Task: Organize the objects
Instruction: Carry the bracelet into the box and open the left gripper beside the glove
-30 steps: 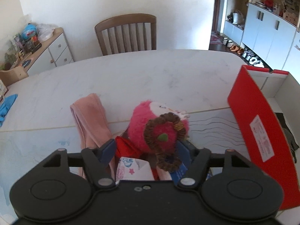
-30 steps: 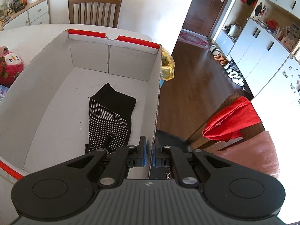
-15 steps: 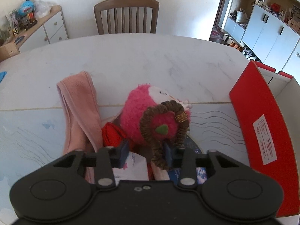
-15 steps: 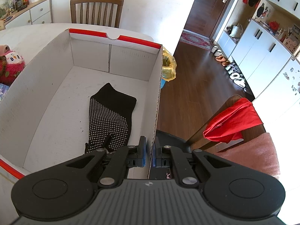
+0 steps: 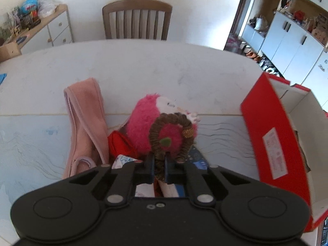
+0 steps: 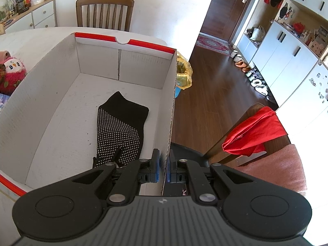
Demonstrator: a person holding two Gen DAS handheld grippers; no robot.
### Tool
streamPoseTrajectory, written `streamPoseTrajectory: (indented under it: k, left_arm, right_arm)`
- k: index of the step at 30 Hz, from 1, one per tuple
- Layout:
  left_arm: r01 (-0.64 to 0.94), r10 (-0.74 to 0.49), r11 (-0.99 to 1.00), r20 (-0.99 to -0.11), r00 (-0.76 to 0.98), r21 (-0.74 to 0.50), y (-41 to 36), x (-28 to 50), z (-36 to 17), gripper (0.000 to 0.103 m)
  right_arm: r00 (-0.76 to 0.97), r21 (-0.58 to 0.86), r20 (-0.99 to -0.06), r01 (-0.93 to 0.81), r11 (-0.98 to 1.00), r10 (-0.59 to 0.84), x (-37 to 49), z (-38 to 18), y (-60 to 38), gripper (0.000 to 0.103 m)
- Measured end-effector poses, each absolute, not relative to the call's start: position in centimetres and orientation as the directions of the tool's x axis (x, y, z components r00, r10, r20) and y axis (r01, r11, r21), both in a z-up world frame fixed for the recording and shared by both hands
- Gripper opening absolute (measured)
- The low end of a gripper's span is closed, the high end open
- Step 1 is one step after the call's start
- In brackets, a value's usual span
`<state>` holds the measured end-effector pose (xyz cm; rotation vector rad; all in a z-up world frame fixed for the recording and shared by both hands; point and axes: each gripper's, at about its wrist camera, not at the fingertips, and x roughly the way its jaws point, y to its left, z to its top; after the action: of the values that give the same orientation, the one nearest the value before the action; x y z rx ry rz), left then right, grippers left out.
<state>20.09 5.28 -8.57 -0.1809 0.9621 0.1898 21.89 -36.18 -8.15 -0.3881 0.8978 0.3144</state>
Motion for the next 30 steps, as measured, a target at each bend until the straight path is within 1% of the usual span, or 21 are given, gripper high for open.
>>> streamPoseTrajectory:
  k: [6,11,22,30]
  left_arm:
    - [-0.205,0.045,0.973,-0.789,0.612,-0.103,4.4,19.0,-5.7,0.005]
    - [-0.149,-0.014,0.978,-0.761,0.649,-0.145,2.9,18.3,-3.8,0.005]
    - [0.046,-0.164,0.982,-0.711,0.684,-0.182,-3.0,19.2,0.0,0.005]
    - [0.205,-0.260,0.965,-0.701,0.665,-0.163,-8.9,21.0,0.7,0.005]
  right_arm:
    - [0.587,-0.192,-0.803,-0.419,0.887,0.103,21.9,-8.2,-36.2,0.007]
    - [0.587,-0.192,-0.803,-0.419,0.887,0.103,21.9,-8.2,-36.2,0.007]
    - [0.584,-0.190,-0.805,-0.418,0.888,0.103,22.0,-8.2,-36.0,0.007]
    - [0.584,-0.185,-0.805,-0.419,0.889,0.108,22.1,-8.4,-36.0,0.007]
